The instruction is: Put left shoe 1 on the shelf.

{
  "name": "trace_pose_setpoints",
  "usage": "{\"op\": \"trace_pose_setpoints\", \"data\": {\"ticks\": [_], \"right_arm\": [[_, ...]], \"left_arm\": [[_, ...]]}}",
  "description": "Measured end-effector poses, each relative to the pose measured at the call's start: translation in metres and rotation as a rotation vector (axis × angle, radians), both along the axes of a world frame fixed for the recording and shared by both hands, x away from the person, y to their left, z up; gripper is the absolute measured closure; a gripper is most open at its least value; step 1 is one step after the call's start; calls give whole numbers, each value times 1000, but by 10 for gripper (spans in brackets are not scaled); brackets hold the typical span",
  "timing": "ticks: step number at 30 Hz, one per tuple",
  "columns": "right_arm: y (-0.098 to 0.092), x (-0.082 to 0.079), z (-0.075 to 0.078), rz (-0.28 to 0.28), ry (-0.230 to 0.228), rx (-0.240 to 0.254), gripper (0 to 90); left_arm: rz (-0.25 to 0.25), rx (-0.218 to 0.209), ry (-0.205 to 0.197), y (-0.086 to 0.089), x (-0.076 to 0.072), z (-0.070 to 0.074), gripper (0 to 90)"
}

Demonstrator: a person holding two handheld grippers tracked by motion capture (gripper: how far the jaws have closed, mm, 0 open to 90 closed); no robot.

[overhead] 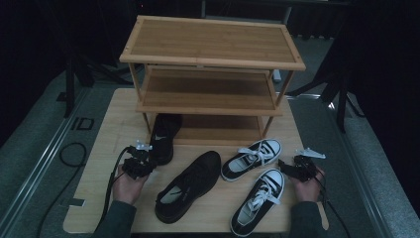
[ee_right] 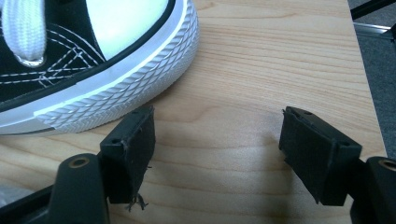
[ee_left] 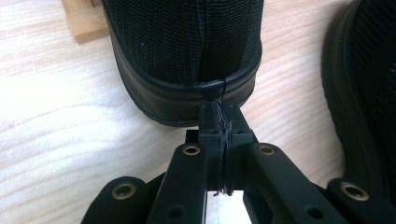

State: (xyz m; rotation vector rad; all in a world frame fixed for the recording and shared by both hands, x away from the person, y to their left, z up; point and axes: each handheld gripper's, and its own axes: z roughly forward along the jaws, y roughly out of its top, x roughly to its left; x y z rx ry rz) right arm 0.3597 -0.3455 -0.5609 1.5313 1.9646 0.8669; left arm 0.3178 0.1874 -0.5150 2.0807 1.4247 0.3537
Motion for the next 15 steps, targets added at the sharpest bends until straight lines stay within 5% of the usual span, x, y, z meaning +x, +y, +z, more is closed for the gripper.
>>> {"op": "trace_pose_setpoints", "data": {"ticks": [15], "right_arm": [[0,0,0,0,0,0,270]], "left_arm": [[28,12,-15,-7,18,3,883]]}}
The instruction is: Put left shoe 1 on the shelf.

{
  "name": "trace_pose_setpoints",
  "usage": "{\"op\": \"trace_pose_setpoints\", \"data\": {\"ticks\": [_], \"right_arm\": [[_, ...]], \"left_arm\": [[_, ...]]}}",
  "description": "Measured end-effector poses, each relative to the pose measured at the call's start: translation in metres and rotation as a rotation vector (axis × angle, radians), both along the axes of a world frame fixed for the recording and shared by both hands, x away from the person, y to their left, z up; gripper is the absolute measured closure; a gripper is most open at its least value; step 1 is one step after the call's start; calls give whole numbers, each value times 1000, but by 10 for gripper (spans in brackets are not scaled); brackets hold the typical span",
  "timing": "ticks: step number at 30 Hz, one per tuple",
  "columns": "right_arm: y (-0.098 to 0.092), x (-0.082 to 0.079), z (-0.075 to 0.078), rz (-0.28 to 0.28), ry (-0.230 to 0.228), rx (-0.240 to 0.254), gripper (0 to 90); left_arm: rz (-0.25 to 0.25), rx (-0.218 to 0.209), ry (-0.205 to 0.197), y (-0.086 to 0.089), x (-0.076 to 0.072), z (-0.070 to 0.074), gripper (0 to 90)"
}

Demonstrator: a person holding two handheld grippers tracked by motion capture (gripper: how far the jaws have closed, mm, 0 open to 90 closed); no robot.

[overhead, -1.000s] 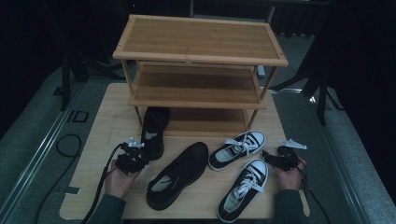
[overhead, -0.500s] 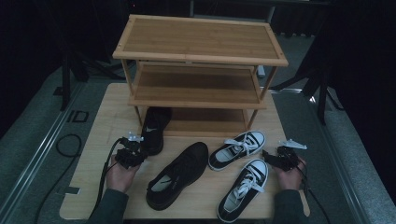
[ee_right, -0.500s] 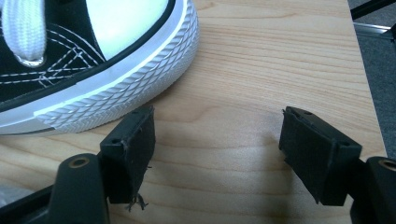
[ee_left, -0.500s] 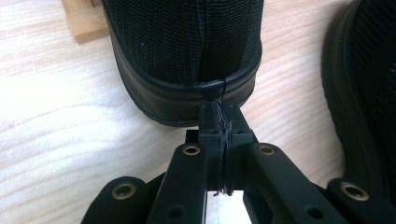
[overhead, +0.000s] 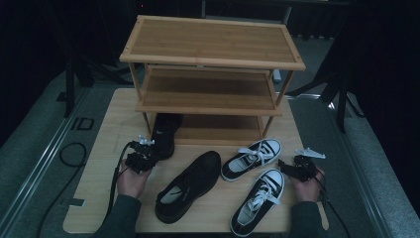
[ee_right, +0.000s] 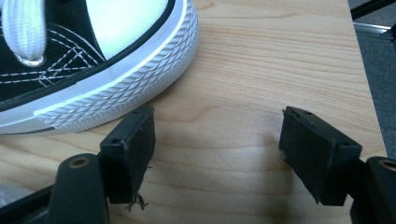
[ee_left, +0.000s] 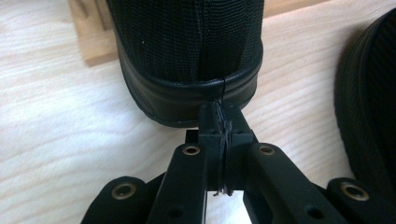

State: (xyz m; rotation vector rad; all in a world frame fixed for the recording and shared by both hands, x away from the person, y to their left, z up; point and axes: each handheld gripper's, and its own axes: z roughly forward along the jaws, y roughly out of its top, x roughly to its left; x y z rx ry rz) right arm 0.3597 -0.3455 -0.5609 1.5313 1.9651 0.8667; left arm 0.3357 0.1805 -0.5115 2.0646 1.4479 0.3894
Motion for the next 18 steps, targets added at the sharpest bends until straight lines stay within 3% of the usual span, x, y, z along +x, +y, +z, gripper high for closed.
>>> {"op": "trace_pose_setpoints", "data": {"ticks": [4,9,18], "right_arm": [[0,0,0,0,0,0,270],[0,0,0,0,0,0,270],[0,0,0,-1,-1,2,270]], "left_arm": [[-2,-7,-13,-7,10,4,881],[17,20,-13,-13,22,5,881],[57,28,-9,-12,33,5,881]]}}
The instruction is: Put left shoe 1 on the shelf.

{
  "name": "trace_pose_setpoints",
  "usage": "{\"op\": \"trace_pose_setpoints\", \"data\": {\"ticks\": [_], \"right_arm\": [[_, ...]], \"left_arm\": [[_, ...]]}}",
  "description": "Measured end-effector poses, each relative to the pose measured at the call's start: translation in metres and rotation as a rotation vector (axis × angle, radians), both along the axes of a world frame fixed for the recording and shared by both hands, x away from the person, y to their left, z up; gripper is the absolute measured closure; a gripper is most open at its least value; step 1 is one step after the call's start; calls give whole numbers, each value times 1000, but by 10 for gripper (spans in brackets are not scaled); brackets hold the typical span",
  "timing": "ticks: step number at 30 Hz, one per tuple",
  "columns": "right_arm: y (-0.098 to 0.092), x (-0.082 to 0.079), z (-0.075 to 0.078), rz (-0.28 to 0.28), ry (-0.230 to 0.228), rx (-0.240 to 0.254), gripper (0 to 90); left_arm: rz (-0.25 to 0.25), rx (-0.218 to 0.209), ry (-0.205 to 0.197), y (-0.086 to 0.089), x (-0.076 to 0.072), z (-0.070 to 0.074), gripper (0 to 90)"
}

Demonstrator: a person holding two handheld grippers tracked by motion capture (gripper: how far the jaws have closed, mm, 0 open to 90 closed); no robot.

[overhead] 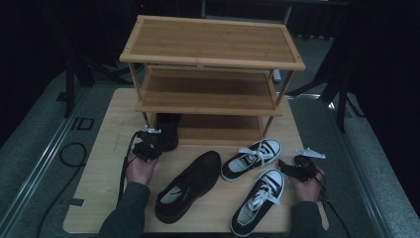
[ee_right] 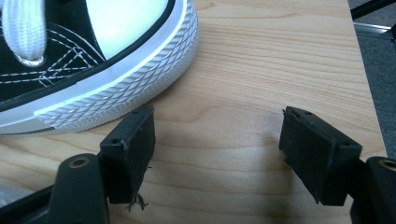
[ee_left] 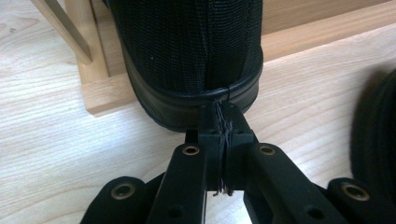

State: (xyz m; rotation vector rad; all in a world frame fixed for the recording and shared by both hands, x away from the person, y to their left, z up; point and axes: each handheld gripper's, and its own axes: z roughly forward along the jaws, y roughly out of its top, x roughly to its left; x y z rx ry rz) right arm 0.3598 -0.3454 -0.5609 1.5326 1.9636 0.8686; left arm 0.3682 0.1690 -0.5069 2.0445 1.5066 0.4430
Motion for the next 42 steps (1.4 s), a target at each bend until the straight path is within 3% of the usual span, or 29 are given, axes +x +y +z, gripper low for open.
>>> {"op": "trace_pose_setpoints", "data": {"ticks": [11,18,29,42], "right_arm": [[0,0,0,0,0,0,270],[0,0,0,0,0,0,270],[0,0,0,0,1,1,270],[0,0,0,0,0,0,270]], "left_arm": [[25,-2,8,4,6,-2,872],[-10,-33,13,6,0,-2,794],[-137,-81,11,7,-13,12,629],[-208,-111,-2,11,-25,29,586]]}}
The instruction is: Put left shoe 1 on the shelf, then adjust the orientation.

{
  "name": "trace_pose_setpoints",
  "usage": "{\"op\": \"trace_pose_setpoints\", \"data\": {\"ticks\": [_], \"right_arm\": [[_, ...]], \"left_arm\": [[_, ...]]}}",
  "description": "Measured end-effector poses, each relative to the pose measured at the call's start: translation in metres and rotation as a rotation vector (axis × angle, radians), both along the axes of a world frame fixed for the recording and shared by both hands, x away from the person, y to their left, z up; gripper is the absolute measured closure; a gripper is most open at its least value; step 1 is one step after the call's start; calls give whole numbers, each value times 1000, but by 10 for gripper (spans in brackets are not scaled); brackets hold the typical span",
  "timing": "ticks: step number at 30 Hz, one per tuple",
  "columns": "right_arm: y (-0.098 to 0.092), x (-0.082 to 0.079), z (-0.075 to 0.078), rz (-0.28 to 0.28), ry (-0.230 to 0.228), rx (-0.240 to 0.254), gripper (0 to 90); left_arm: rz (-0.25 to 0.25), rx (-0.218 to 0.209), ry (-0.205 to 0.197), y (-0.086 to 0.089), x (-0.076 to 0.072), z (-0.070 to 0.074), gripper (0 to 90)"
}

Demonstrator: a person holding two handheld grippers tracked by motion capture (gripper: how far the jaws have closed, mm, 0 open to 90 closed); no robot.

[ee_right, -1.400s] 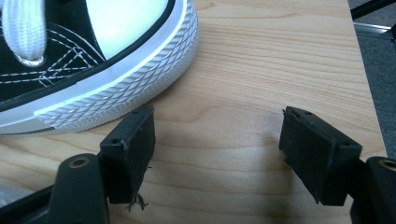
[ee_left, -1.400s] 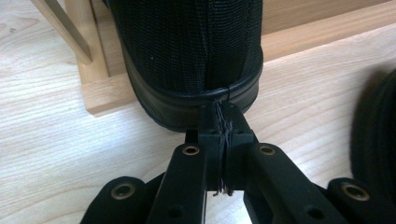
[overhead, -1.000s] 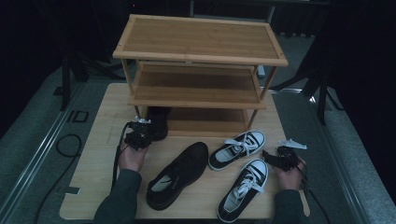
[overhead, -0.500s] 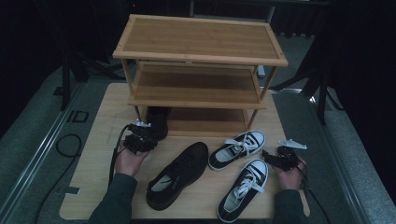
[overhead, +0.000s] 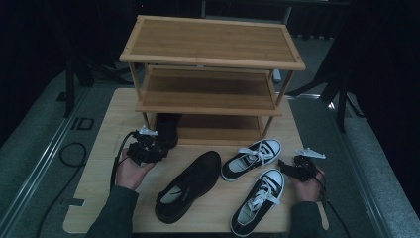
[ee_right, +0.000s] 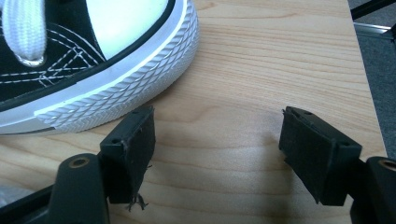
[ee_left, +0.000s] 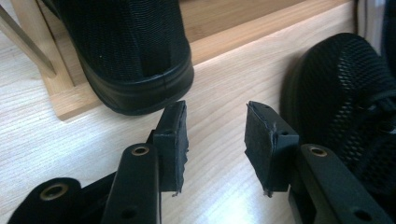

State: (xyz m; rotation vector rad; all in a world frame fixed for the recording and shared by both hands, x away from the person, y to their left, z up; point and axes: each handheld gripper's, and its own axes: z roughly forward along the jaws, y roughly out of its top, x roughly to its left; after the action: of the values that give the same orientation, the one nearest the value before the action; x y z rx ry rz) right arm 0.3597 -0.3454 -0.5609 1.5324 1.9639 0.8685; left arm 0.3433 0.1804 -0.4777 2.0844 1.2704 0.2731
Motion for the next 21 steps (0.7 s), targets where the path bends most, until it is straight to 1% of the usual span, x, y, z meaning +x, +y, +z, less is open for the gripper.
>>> {"op": "trace_pose_setpoints", "data": {"ticks": [4,7,10,16,21], "right_arm": [[0,0,0,0,0,0,270],[0,0,0,0,0,0,270],[0,0,0,0,0,0,270],[0,0,0,0,0,0,270],[0,0,0,0,0,0,270]], "left_arm": [[-68,-18,9,-1,-5,6,580],[-108,-9,10,-1,-9,11,580],[-144,-18,10,-2,-14,16,580],[-202,-26,8,-4,-20,25,580],[-245,-25,30,-6,-24,28,580]]}}
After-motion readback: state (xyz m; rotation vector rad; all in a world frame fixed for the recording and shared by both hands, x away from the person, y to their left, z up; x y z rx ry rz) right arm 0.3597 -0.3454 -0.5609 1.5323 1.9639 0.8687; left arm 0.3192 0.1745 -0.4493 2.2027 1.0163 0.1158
